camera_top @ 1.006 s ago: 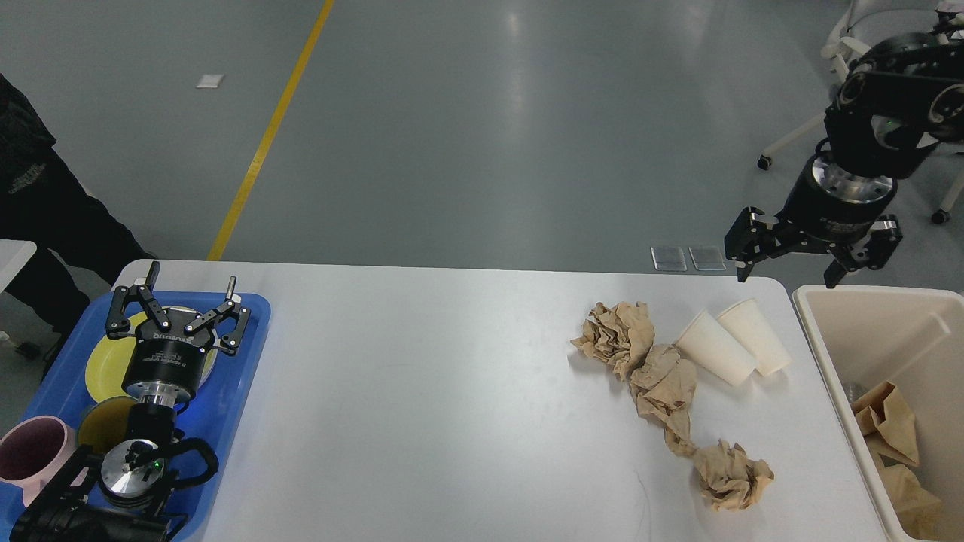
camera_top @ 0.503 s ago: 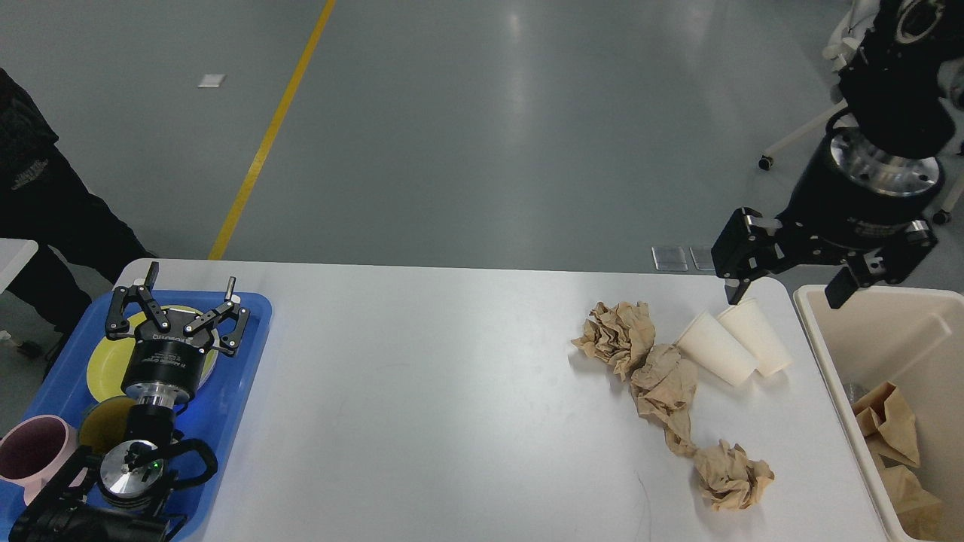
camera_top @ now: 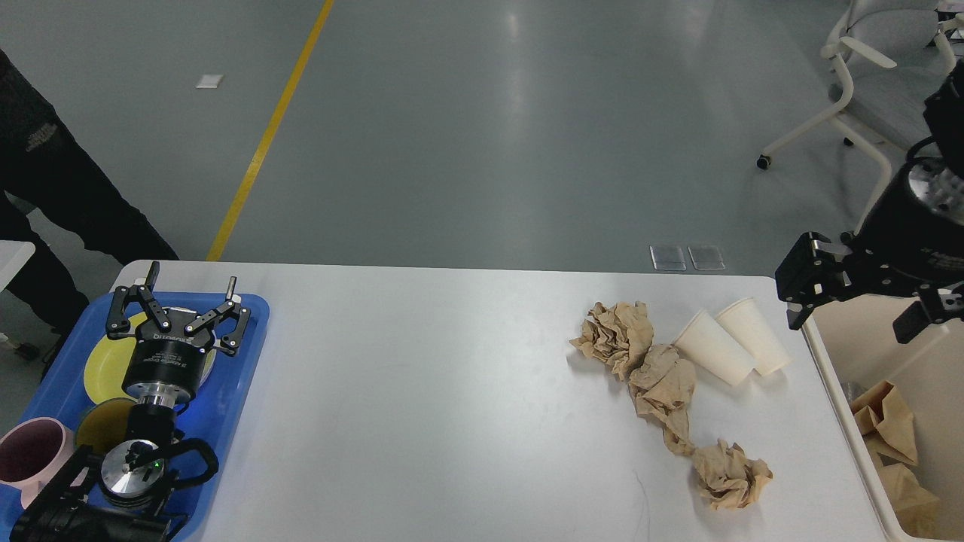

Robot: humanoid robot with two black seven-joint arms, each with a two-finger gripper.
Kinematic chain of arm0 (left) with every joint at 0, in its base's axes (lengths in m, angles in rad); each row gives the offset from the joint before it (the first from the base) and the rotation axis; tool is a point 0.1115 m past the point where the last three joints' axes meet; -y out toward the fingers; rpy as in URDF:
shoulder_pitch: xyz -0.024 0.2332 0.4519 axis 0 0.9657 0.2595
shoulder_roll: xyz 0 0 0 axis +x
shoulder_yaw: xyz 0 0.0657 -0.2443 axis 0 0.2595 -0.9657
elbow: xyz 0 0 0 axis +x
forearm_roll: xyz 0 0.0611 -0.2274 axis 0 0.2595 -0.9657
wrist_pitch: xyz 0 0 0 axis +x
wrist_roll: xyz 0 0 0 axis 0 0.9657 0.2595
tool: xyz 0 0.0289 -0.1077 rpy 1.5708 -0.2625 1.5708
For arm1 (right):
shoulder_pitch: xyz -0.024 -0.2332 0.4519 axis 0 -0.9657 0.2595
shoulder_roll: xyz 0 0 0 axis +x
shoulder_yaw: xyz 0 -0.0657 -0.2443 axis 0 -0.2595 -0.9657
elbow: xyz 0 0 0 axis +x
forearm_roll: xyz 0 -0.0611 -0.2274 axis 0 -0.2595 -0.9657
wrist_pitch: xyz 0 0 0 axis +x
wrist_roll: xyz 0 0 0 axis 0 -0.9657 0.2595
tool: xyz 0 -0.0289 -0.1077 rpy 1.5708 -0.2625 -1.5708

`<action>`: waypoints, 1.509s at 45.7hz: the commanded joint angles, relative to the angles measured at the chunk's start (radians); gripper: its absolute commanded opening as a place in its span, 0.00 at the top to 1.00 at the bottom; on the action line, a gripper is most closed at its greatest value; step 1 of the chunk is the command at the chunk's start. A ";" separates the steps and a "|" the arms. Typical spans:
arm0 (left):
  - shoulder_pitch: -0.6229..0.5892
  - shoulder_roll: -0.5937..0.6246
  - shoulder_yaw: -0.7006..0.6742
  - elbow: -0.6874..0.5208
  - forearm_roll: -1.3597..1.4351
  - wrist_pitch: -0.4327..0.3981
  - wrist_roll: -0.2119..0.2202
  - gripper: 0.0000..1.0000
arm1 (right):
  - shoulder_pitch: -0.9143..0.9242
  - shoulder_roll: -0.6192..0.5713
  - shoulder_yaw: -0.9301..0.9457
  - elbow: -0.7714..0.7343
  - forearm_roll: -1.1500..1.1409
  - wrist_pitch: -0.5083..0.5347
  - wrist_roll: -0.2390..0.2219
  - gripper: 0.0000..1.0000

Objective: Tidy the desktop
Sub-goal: 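Raise the right gripper out of the bin and move it over the table, then lower the right gripper onto the crumpled brown paper nearest the robot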

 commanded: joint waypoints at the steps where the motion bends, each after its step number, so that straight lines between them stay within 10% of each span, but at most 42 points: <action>1: 0.000 0.000 0.000 0.000 0.000 0.000 0.000 0.04 | -0.009 -0.048 0.008 0.004 0.004 -0.048 0.003 0.07; 40: 0.000 0.000 0.000 0.000 0.000 0.001 0.000 0.04 | -0.911 -0.073 0.362 -0.127 -0.004 -0.700 -0.004 0.10; 69: 0.000 0.000 0.000 0.000 0.000 0.000 0.000 0.04 | -1.204 0.056 0.507 -0.428 -0.001 -0.737 -0.001 0.09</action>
